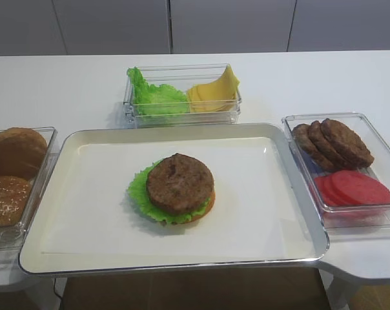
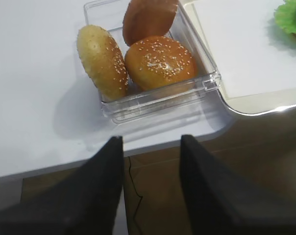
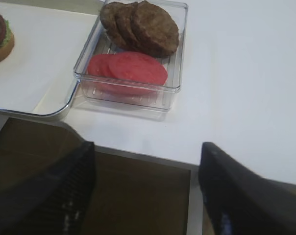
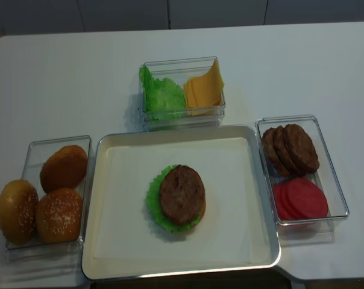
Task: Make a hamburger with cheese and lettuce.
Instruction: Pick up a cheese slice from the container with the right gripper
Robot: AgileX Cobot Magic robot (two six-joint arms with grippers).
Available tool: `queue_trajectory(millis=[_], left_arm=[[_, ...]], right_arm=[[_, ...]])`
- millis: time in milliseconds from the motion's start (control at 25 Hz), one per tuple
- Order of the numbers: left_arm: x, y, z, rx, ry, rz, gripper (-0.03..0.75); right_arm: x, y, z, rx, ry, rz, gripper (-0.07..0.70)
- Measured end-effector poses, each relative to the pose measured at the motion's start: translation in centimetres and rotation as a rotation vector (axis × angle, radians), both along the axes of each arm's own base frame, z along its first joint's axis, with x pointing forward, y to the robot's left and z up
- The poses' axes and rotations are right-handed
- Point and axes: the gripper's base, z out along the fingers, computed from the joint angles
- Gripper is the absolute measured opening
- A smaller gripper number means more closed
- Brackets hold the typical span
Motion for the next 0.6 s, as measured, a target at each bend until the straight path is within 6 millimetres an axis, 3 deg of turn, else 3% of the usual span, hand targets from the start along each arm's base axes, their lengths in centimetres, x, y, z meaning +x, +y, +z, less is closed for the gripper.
queue_trajectory(millis=[600], left_arm=[[0.00,0.00,0.00,0.000,0.000,0.000,0.288]], right_arm=[[0.00,0.00,0.00,0.000,0.000,0.000,0.514]])
